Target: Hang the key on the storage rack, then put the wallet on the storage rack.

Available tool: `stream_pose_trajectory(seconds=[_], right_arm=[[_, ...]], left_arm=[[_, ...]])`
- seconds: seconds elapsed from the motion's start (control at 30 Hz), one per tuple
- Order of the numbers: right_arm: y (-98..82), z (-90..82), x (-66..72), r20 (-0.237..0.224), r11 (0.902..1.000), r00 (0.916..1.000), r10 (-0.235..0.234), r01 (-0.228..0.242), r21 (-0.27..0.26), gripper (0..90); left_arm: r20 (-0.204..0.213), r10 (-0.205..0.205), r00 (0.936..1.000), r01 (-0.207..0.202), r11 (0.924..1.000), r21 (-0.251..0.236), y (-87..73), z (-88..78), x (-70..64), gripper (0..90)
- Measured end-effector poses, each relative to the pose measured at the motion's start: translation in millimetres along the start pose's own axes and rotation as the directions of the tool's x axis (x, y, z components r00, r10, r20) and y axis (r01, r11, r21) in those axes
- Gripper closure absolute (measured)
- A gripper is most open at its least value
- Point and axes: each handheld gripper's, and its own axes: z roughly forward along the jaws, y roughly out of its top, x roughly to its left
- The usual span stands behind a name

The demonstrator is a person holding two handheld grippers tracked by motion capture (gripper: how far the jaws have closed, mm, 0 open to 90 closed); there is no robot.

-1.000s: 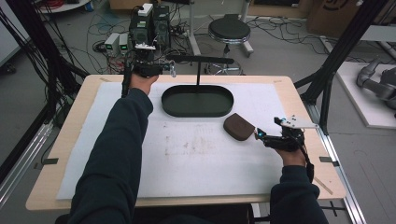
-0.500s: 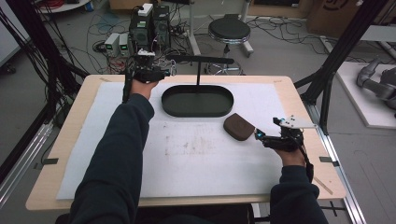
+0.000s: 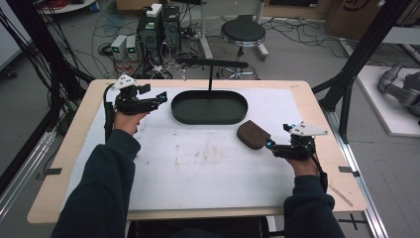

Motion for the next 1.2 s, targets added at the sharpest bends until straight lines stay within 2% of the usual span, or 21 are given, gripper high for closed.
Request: stream_pose_trajectory(seconds=[0.1,0.2,0.4,0.5,0.63,0.8,0.83,0.9,1.03,1.1,1.2], right_arm=[[1.0,1.7,1.9,0.000,1.0000,1.0000,-0.001,0.001,0.007,16.8],[1.8,3.1,5.4,-0.003,0.9999,1.0000,-0.003,0.004,0.012,16.8],[1.9,5.5,6.2,-0.009,0.9998,0.9999,-0.006,0.007,0.019,16.8],[1.9,7.6,6.7,-0.013,0.9997,0.9999,-0.010,0.010,0.023,16.8],[1.8,10.6,8.0,-0.024,0.9993,0.9996,-0.016,0.017,0.033,16.8],[1.8,17.3,10.5,-0.036,0.9984,0.9993,-0.014,0.016,0.054,16.8],[1.9,18.9,10.9,-0.041,0.9980,0.9990,-0.020,0.023,0.060,16.8],[2.1,21.8,12.2,-0.046,0.9978,0.9989,-0.005,0.008,0.066,16.7],[4.4,24.8,14.2,-0.085,0.9989,0.9960,0.027,-0.023,0.042,16.7],[4.5,27.5,13.9,-0.086,0.9984,0.9959,0.030,-0.026,0.050,16.7],[3.6,32.5,8.1,-0.093,0.9950,0.9932,0.071,-0.064,0.076,16.7]], left_arm=[[0.006,0.052,0.9986,-0.052,0.9983,-0.028,-6.4,-10.7,-6.2,22.7],[0.029,0.050,0.9983,-0.049,0.9979,-0.043,-12.6,-19.9,-11.1,22.7],[0.016,0.060,0.9981,-0.059,0.9965,-0.058,-24.7,-30.8,-19.0,18.6],[0.008,0.077,0.9970,-0.076,0.9962,-0.043,-33.4,-35.3,-20.5,18.6],[0.001,0.051,0.9987,-0.051,0.9979,-0.038,-44.6,-41.5,-16.6,18.7],[-0.007,0.051,0.9987,-0.052,0.9978,-0.043,-60.0,-51.3,-10.3,18.7],[-0.011,0.053,0.9985,-0.053,0.9981,-0.031,-62.9,-52.6,-9.9,18.7],[-0.027,0.061,0.9978,-0.062,0.9976,-0.030,-70.4,-54.7,-10.1,18.6],[-0.029,0.048,0.9984,-0.049,0.9986,-0.019,-86.6,-56.2,-13.9,18.6],[-0.022,0.043,0.9989,-0.043,0.9990,-0.015,-93.3,-56.7,-15.9,18.6],[-0.012,0.036,0.9993,-0.036,0.9994,0.001,-100.4,-56.3,-18.2,18.6]])
